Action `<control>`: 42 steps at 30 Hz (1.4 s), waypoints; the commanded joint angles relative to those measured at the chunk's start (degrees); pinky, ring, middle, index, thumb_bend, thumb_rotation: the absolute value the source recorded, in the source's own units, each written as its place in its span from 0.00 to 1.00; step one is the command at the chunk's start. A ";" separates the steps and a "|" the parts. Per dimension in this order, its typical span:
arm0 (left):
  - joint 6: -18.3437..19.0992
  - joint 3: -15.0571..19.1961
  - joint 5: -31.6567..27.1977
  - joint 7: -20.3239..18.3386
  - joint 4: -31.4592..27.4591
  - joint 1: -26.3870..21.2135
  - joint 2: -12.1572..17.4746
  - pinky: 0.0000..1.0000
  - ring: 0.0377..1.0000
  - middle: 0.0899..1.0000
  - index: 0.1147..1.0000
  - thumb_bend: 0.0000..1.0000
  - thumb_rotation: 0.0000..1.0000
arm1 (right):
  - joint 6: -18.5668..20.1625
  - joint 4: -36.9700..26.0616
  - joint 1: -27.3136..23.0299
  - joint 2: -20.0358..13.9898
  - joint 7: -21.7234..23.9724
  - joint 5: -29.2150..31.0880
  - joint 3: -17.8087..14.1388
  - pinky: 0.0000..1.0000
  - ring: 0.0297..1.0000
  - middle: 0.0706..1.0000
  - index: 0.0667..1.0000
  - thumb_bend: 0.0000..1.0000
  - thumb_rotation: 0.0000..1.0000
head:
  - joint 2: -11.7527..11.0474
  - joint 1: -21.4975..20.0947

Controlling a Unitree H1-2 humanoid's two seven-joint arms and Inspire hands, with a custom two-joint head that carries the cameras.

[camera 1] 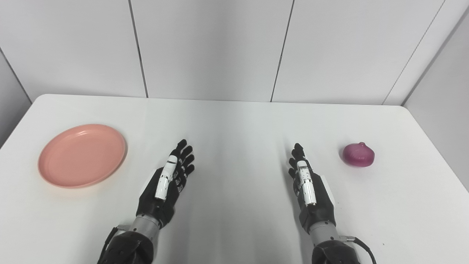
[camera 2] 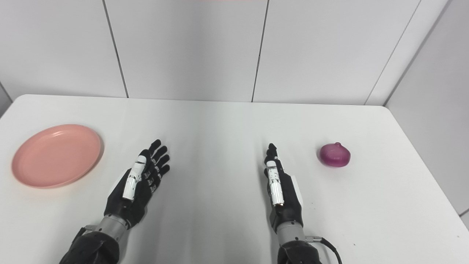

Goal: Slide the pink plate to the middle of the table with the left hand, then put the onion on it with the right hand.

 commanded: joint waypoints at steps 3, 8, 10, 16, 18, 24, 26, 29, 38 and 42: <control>-0.22 -0.12 -0.11 -0.17 -1.41 -1.02 -0.47 1.00 1.00 1.00 1.00 0.47 1.00 | -2.26 -1.14 -1.16 0.48 0.06 0.29 0.03 1.00 1.00 1.00 1.00 0.27 1.00 | -0.04 0.05; -0.30 -0.21 0.05 -0.24 -1.43 -0.99 -0.34 1.00 1.00 1.00 1.00 0.47 1.00 | -2.36 -1.20 -1.11 0.47 -0.14 -0.07 0.17 1.00 1.00 1.00 1.00 0.28 1.00 | -0.04 0.01; -0.01 -0.19 0.10 -0.06 -1.65 -0.96 -0.41 1.00 1.00 1.00 1.00 0.47 1.00 | -2.34 -1.28 -1.05 0.27 -0.01 -0.33 0.38 1.00 1.00 1.00 1.00 0.28 1.00 | -0.04 -0.06; 0.06 -0.17 -0.05 -0.16 -1.74 -0.94 -0.35 1.00 1.00 1.00 1.00 0.47 1.00 | -2.55 -1.18 -1.04 0.42 0.10 -0.06 0.28 1.00 1.00 1.00 1.00 0.29 1.00 | -0.02 -0.08; 0.02 -0.21 -0.03 -0.22 -1.73 -0.94 -0.30 1.00 1.00 1.00 1.00 0.47 1.00 | -2.61 -1.03 -1.07 0.39 0.11 0.01 0.21 1.00 1.00 1.00 1.00 0.29 1.00 | -0.01 -0.14; -0.37 -0.21 -0.07 -0.34 -1.43 -0.96 -0.30 1.00 1.00 1.00 1.00 0.47 1.00 | -2.32 -1.09 -1.16 0.31 0.15 -0.01 0.19 1.00 1.00 1.00 1.00 0.28 1.00 | -0.05 -0.08; -0.33 -0.18 -0.08 -0.31 -1.40 -0.97 -0.33 1.00 1.00 1.00 1.00 0.47 1.00 | -2.45 -1.06 -1.16 0.23 0.13 -0.20 0.28 1.00 1.00 1.00 1.00 0.28 1.00 | -0.12 -0.10; -0.17 -0.19 -0.04 -0.26 -1.47 -0.99 -0.33 1.00 1.00 1.00 1.00 0.47 1.00 | -2.35 -1.10 -1.20 0.23 0.17 -0.18 0.30 1.00 1.00 1.00 1.00 0.27 1.00 | -0.12 -0.10; -0.36 -0.09 -0.19 -0.38 -1.12 -1.09 -0.29 1.00 1.00 1.00 1.00 0.47 1.00 | -2.53 -0.74 -1.18 0.21 0.23 0.18 0.10 1.00 1.00 1.00 1.00 0.29 1.00 | -0.27 0.13; -0.32 -0.07 -0.12 -0.05 -0.98 -1.08 -0.71 1.00 1.00 1.00 1.00 0.47 1.00 | -2.91 -0.43 -1.21 -0.09 0.35 0.27 0.01 1.00 1.00 1.00 1.00 0.28 1.00 | -0.70 1.44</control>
